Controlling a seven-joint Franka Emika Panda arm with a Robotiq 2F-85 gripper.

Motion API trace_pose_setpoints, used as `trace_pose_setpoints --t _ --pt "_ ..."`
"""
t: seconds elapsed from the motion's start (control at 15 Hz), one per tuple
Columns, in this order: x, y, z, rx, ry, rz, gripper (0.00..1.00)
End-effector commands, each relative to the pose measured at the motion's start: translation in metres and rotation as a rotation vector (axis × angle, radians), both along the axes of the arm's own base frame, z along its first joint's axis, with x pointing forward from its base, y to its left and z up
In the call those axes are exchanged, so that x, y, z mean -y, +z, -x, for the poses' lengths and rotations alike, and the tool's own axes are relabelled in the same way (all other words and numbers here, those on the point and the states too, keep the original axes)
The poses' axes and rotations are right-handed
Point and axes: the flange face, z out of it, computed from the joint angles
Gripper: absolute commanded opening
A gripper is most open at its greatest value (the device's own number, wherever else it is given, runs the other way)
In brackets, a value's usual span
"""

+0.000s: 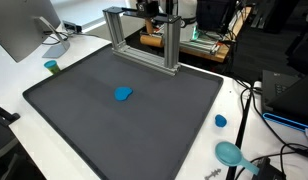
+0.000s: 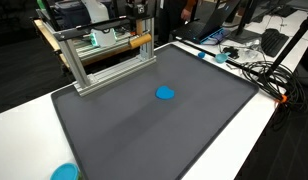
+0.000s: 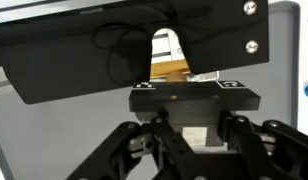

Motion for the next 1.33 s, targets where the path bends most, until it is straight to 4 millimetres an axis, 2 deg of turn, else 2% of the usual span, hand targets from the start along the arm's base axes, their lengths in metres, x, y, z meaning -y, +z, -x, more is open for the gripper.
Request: trace_pose_setpoints --t 0.0,0.27,0.73,1.27 --pt "-0.006 -0.006 0.024 0.039 -0.058 0.062 0.22" --pt "-0.002 -0.022 0.038 0.039 -0.036 0.136 0.22" --pt "-0.001 -0.02 0.058 0.145 0.063 0.087 0.22" --pt "0.03 -0.015 0.074 0.167 0.123 -0.045 0.22"
